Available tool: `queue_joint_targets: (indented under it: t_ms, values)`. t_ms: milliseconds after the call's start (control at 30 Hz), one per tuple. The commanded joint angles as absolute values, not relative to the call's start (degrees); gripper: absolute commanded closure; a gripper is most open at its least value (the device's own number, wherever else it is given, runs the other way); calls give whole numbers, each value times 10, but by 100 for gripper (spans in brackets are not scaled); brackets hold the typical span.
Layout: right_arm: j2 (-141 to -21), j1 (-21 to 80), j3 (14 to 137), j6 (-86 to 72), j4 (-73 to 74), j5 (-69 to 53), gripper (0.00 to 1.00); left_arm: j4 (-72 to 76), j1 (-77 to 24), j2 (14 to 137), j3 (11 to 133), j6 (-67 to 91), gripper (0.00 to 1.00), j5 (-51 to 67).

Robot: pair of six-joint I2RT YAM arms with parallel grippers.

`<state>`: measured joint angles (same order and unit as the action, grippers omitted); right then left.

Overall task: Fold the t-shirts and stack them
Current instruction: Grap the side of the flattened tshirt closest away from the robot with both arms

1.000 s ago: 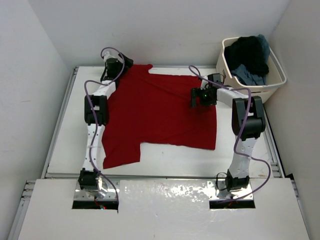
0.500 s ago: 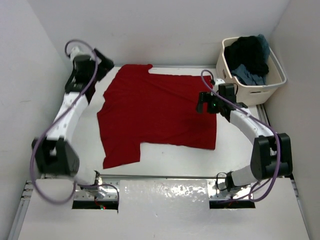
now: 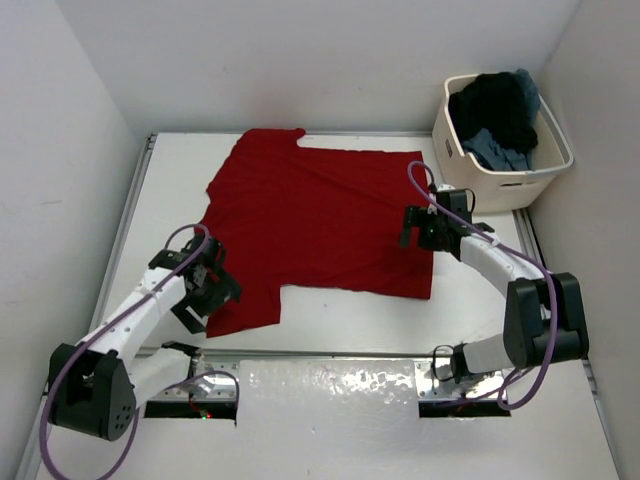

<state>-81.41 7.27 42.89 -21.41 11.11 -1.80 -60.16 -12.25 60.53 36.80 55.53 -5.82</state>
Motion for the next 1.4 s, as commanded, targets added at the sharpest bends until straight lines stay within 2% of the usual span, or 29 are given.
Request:
queue_joint_targets:
  t_ms: [0,233,400,500,633,733,867,933,1033,1067,1100,1200,1367]
  values:
    - [-811,73,432,-236,83,-35,1,-656,-148,626,408,578,0,-72]
    - [-813,73,439,-230,99,-24,1,-591,-149,739,359,551,0,-71]
    - [-802,73,432,-229,123,-6,1,-600,-152,734,373,578,1,-140]
    - [-781,73,423,-229,133,0,1,-585,-153,743,385,581,5,-168]
    - [-763,72,420,-226,146,14,1,-514,-156,764,375,548,13,-146]
    - [-758,73,422,-228,152,9,1,-446,-156,798,329,541,14,-92]
    - [-746,71,419,-228,163,16,1,-379,-159,833,279,547,27,-37]
    - [-735,71,413,-228,175,25,1,-385,-164,824,281,550,31,-55]
    - [-717,69,401,-248,201,40,1,-395,-165,804,276,556,52,-56]
    - [-710,67,396,-263,205,43,1,-398,-165,797,275,553,65,-52]
    - [-701,67,382,-269,207,52,1,-402,-165,795,275,553,69,-49]
    - [-680,66,349,-300,208,63,2,-418,-165,793,283,543,100,-36]
    - [-686,65,315,-343,196,32,8,-454,-169,782,309,508,100,-30]
